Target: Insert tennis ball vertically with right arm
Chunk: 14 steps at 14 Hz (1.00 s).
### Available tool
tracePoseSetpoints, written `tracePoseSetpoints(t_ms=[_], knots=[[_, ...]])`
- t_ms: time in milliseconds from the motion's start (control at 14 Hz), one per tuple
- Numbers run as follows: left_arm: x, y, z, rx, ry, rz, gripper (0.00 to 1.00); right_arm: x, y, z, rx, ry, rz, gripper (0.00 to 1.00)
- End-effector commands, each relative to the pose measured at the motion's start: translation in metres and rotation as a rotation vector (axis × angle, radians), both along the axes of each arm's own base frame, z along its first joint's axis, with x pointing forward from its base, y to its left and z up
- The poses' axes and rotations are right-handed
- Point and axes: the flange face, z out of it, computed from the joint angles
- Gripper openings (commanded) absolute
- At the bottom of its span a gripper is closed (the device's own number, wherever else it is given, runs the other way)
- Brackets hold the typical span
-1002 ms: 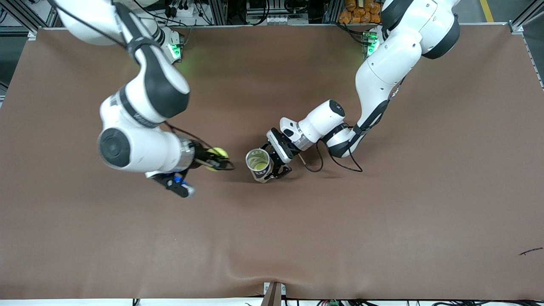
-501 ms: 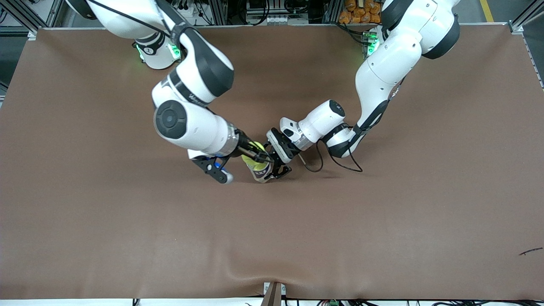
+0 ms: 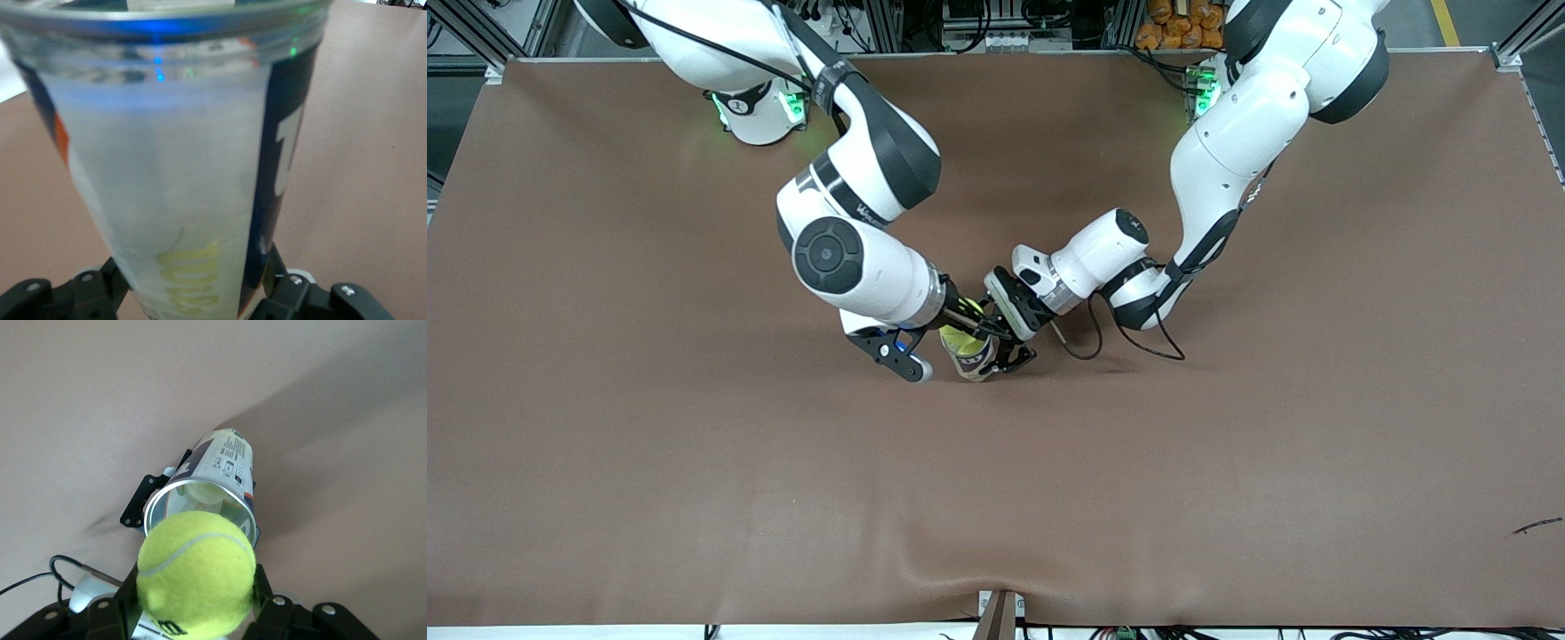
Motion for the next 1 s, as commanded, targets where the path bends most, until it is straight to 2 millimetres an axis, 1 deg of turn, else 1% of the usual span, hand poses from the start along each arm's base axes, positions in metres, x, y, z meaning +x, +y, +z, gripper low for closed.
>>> tracePoseSetpoints(t_ms=[0, 72, 358, 501, 573, 716, 787, 859, 931], knots=[[0.0, -0.002, 0.0, -0.01, -0.013, -0.015, 0.8, 0.0, 0.001, 0.002, -0.014, -0.011, -0.008, 0.74], [0.0, -0.002, 0.0, -0.01, -0.015, -0.015, 0.8, 0.001, 0.0, 0.002, -0.014, -0.011, -0.01, 1.0], [0.0, -0.002, 0.001, -0.01, -0.014, -0.016, 0.8, 0.004, -0.005, 0.002, -0.014, -0.009, -0.018, 1.0], [0.001, -0.001, 0.001, -0.01, -0.017, -0.015, 0.8, 0.011, -0.017, 0.005, -0.011, -0.015, -0.021, 1.0], [0.0, -0.001, 0.001, -0.01, -0.016, -0.016, 0.8, 0.02, -0.031, 0.005, -0.009, -0.018, -0.02, 1.0], [0.0, -0.001, 0.001, -0.01, -0.016, -0.016, 0.8, 0.03, -0.067, 0.0, -0.012, -0.006, 0.086, 1.0], [0.0, -0.001, 0.001, -0.01, -0.016, -0.016, 0.81, 0.033, -0.085, 0.006, -0.013, -0.005, 0.15, 1.0], [0.0, -0.001, 0.001, -0.009, -0.017, -0.018, 0.83, 0.039, -0.108, 0.011, -0.019, -0.011, 0.204, 1.0], [0.001, -0.001, 0.001, -0.009, -0.017, -0.017, 0.88, 0.045, -0.135, 0.018, -0.038, -0.018, 0.255, 1.0]])
